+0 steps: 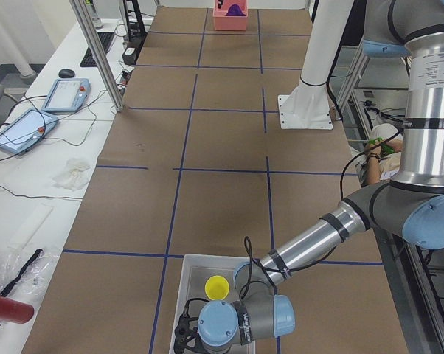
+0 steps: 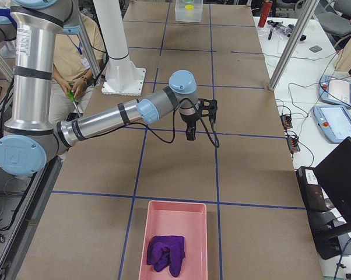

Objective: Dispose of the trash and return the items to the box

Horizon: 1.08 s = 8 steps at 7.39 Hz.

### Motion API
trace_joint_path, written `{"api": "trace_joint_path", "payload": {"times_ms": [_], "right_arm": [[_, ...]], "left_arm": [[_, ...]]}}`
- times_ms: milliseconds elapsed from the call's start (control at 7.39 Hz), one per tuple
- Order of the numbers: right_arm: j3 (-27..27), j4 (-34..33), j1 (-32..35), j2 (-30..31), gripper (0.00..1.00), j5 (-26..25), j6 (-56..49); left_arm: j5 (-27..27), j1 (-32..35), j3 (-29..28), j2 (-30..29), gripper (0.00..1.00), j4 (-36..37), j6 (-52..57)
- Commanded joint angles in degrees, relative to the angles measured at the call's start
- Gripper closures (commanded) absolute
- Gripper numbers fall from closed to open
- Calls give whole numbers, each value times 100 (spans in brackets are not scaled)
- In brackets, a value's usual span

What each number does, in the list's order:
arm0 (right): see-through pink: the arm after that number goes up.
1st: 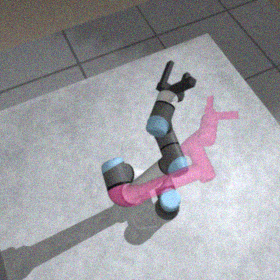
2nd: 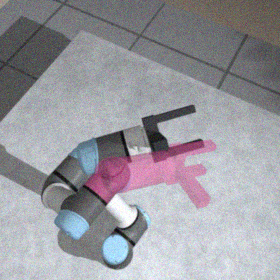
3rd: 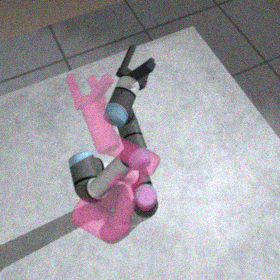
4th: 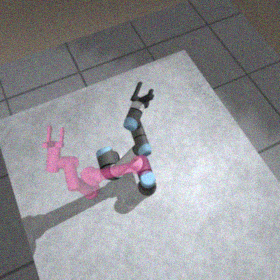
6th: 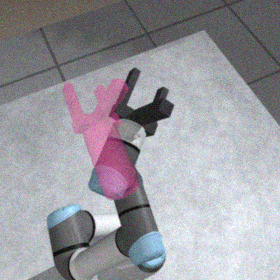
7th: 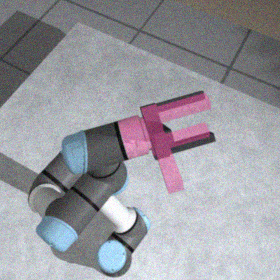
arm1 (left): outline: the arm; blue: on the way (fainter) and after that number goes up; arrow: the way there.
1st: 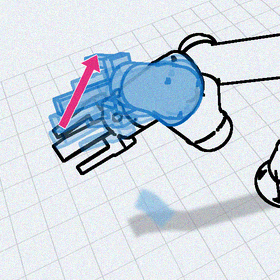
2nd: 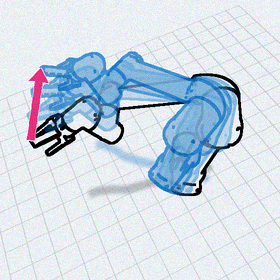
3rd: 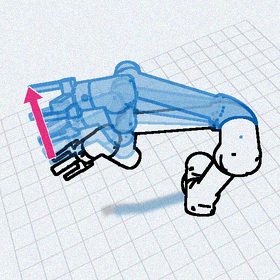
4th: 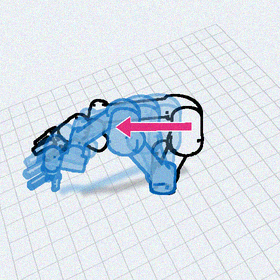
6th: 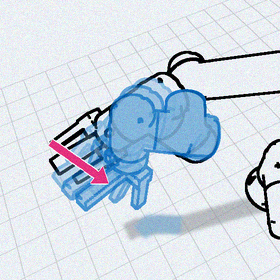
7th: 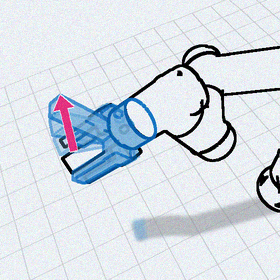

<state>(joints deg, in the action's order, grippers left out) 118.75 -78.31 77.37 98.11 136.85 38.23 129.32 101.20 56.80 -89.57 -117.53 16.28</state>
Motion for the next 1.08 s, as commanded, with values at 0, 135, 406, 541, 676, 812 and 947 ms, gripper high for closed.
{"api": "trace_joint_path", "payload": {"times_ms": [0, 135, 406, 541, 676, 812, 947], "right_arm": [[-1, 0, 6, 6, 0, 0, 0], [-1, -9, 6, 6, 0, 0, 0], [-10, -9, 6, 6, 0, 0, 0], [-10, -17, 6, -2, 0, 0, 0], [-36, -105, 6, -20, 0, -9, -9], [-45, -184, 32, -37, 0, -18, -17], [-106, -254, 120, -20, 0, -53, -96]], "left_arm": [[67, -3, -38, -7, 8, -24, -11], [58, -3, 50, 1, 0, -24, -37], [49, -3, 592, 80, 0, 37, -64], [49, 14, 1074, 98, 0, 229, -212], [49, 14, 1801, 63, 0, 935, -405], [58, 14, 2617, 11, 0, 1717, -485], [232, 14, 3574, -7, 0, 2473, -738]]}}
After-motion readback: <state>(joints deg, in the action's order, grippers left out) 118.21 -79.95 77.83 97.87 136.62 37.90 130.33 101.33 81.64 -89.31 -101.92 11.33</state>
